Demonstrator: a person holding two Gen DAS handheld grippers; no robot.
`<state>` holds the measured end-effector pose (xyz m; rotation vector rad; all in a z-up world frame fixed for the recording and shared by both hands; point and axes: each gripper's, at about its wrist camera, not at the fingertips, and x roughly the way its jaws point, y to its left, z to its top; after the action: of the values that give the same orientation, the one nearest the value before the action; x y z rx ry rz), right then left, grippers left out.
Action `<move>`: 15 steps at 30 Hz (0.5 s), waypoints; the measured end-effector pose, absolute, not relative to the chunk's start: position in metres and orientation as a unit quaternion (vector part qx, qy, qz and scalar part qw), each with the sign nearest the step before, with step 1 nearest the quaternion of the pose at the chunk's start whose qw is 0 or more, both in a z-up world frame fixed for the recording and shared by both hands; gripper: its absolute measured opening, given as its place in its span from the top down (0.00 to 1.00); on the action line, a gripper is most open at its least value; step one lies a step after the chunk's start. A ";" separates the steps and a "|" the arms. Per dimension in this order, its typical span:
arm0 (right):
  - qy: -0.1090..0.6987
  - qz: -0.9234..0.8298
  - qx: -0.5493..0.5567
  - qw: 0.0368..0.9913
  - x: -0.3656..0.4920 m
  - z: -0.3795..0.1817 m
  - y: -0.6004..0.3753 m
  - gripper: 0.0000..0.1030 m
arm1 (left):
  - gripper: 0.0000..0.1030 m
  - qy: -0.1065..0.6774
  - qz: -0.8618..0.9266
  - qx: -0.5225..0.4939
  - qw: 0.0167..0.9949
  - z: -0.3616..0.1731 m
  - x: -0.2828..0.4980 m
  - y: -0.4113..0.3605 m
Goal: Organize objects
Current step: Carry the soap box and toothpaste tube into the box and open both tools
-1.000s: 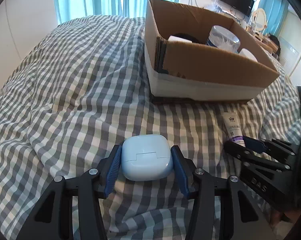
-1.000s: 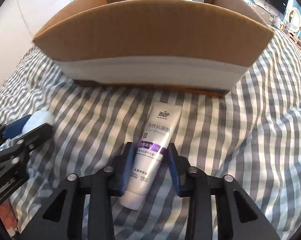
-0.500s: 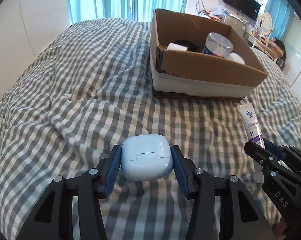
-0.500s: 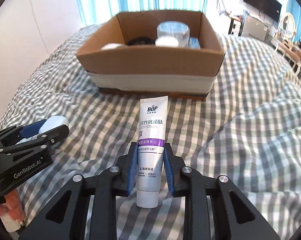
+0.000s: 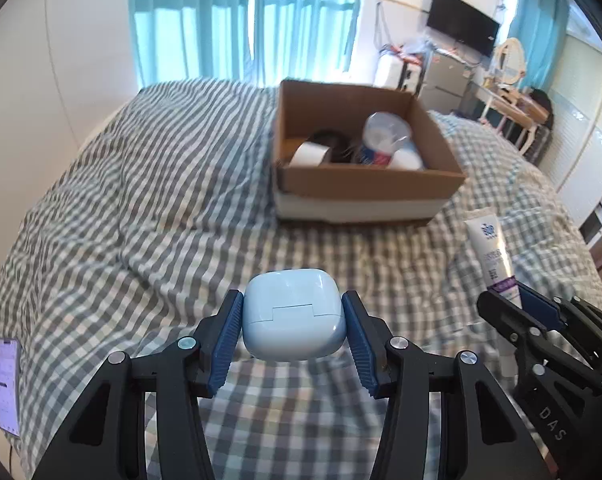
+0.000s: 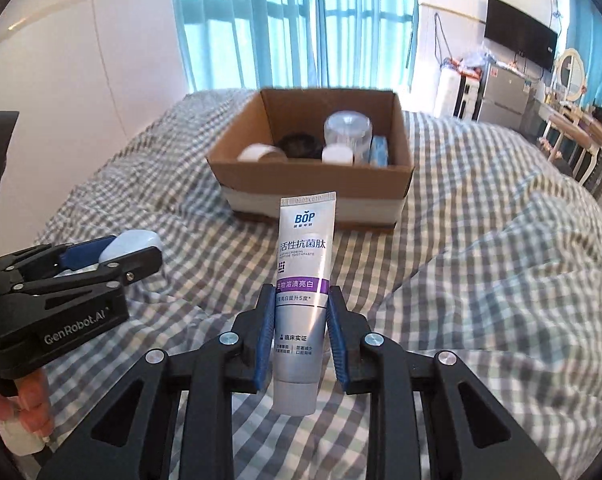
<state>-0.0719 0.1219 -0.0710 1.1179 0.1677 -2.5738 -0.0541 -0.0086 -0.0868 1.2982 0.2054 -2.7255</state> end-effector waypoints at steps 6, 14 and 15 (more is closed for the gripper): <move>0.058 -0.913 0.364 0.174 -0.077 -0.035 0.123 0.76 | 0.50 0.044 -0.917 0.395 0.038 -0.048 -0.059 0.009; 0.052 -0.922 0.337 0.185 -0.125 0.007 0.126 0.76 | 0.50 0.016 -0.935 0.355 0.016 -0.003 -0.099 0.023; 0.051 -0.922 0.335 0.185 -0.131 0.009 0.127 0.76 | 0.50 0.013 -0.936 0.352 0.015 -0.001 -0.106 0.024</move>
<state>-0.1308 0.1275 0.0089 0.9449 0.1426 -2.5987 -0.1057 0.0240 -0.0013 1.0968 0.0419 -2.9125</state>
